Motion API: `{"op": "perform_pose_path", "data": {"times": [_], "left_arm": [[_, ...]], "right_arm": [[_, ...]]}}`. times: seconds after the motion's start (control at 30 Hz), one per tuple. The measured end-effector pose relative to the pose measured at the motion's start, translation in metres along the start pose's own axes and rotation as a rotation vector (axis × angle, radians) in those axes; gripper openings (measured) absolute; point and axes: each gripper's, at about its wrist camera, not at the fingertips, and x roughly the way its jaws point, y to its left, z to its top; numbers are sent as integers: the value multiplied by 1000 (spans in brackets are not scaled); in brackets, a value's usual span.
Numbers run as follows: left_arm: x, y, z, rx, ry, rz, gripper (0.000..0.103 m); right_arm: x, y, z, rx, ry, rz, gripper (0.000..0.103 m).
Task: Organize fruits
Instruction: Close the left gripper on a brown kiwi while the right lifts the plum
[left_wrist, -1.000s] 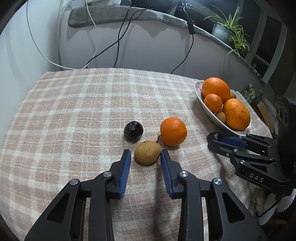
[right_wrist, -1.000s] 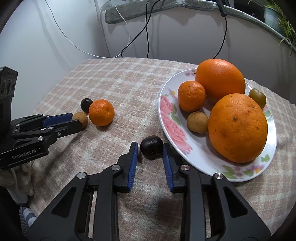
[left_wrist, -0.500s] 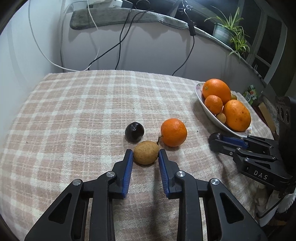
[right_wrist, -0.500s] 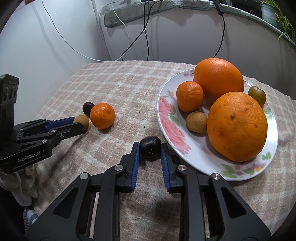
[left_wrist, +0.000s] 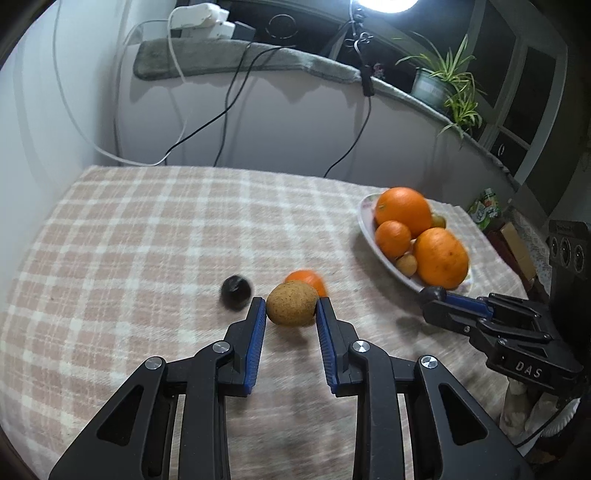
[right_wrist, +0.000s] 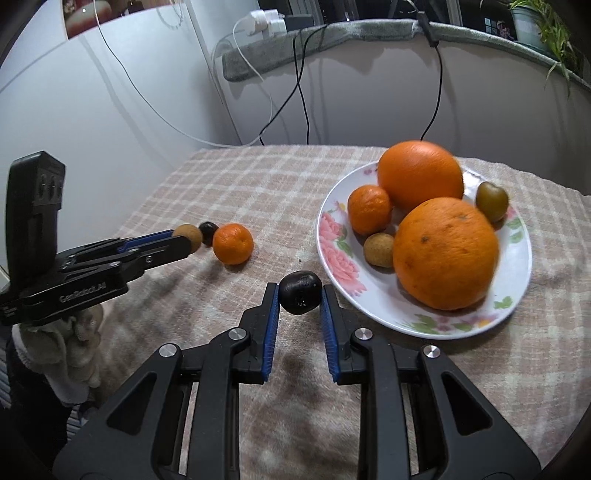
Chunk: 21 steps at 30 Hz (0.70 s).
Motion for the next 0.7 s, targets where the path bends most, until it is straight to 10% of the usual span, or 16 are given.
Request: {"op": "perform_pose_path", "data": {"times": [0.7], "left_arm": [[25,-73,15,34,0,-116,26]], "right_arm": [[-55,-77,-5,109,-93,-56,23]]}}
